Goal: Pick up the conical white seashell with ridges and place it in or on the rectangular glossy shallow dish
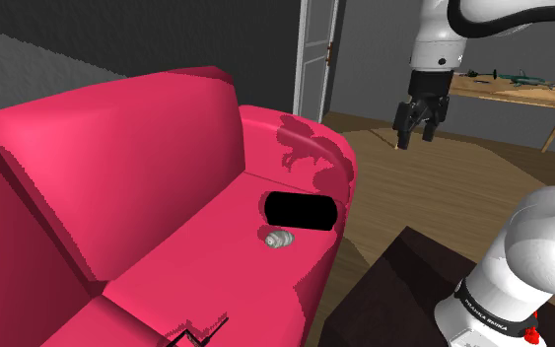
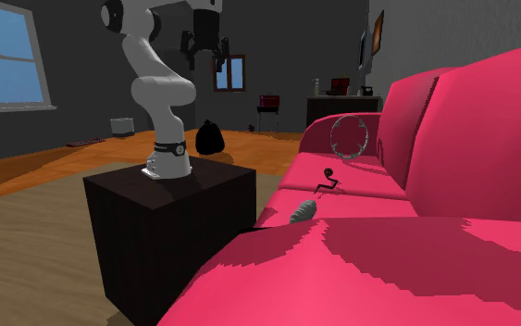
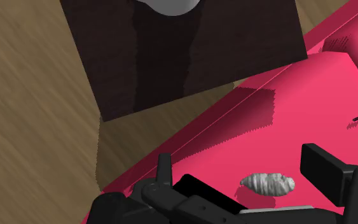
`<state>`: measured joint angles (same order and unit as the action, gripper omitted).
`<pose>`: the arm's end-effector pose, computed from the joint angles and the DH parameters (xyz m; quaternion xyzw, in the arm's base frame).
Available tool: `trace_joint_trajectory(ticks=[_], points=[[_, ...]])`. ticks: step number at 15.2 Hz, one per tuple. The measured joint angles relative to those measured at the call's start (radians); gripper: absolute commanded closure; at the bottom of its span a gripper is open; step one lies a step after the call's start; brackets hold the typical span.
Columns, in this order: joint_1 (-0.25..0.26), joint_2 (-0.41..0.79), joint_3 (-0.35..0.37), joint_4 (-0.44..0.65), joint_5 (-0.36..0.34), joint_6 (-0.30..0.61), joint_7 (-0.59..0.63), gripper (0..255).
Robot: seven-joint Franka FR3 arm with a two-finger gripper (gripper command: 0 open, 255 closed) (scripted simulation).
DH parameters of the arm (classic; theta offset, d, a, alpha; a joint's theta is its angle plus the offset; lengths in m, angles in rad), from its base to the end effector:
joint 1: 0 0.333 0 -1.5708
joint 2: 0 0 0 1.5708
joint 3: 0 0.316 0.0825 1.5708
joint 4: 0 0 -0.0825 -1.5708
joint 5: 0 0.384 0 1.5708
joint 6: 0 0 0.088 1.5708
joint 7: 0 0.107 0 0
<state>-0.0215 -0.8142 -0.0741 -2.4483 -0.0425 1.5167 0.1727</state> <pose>0.2885 -0.0374 0.5505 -0.9909 0.1203 0.0595 0.0027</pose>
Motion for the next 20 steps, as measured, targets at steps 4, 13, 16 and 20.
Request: trace_joint_trajectory(ticks=[4,13,16,20], points=[[0.018,0.018,-0.020,-0.053,-0.015,0.086,-0.058,0],[0.097,0.193,-0.118,-0.202,-0.064,0.481,-0.314,0],[0.133,0.296,-0.150,-0.224,-0.064,0.630,-0.401,0],[0.185,0.442,-0.193,-0.231,-0.044,0.814,-0.531,0]])
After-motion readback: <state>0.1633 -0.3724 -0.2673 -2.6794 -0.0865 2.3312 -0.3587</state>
